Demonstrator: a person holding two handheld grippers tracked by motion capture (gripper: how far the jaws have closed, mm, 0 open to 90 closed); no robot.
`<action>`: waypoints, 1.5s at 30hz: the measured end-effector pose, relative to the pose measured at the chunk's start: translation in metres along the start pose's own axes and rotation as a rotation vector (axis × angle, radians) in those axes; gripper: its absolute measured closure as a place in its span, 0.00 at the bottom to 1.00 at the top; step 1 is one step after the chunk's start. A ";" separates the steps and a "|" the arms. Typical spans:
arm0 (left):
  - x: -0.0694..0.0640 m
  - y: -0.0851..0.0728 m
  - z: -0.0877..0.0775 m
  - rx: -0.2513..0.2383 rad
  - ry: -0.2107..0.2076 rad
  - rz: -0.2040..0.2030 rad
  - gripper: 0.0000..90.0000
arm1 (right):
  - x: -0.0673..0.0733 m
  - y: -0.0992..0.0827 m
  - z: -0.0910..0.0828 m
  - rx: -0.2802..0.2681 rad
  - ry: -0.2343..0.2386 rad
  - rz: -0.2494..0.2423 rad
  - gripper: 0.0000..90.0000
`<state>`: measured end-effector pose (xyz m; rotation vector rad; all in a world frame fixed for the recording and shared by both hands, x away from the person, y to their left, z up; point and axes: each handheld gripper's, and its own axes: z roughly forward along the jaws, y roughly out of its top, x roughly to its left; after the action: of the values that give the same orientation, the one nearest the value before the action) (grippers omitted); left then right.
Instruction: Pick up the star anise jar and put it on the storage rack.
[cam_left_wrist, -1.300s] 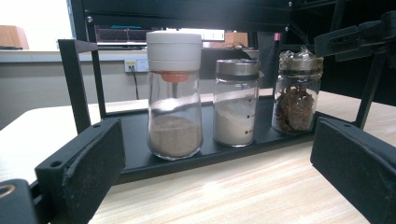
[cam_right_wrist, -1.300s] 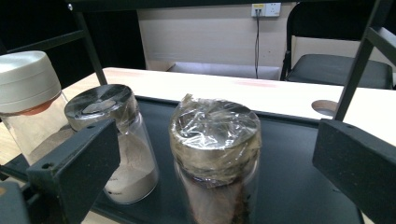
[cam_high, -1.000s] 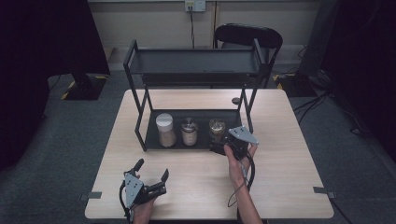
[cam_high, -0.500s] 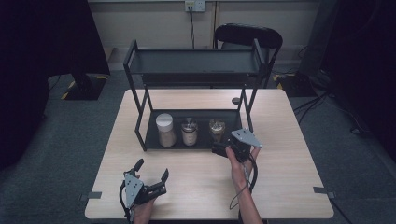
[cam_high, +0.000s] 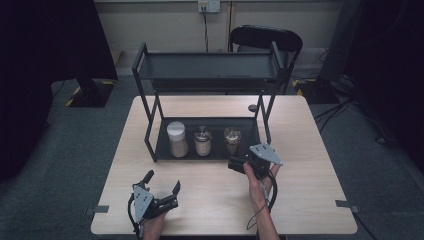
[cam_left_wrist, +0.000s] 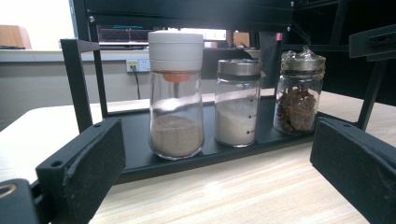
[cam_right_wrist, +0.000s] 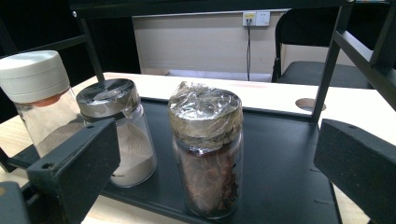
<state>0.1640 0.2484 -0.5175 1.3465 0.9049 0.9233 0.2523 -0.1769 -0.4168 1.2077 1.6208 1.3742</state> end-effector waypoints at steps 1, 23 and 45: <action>0.000 0.000 0.000 0.000 0.000 0.001 0.03 | 0.000 -0.001 -0.001 -0.002 0.000 0.001 0.00; -0.001 0.000 0.000 -0.001 0.004 0.001 0.03 | 0.012 -0.009 -0.032 -0.047 -0.041 -0.048 0.00; 0.000 0.000 0.000 0.000 0.000 0.003 0.03 | 0.012 -0.027 -0.054 -0.089 -0.055 -0.026 0.00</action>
<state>0.1637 0.2484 -0.5176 1.3481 0.9027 0.9259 0.1930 -0.1842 -0.4308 1.1587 1.5165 1.3708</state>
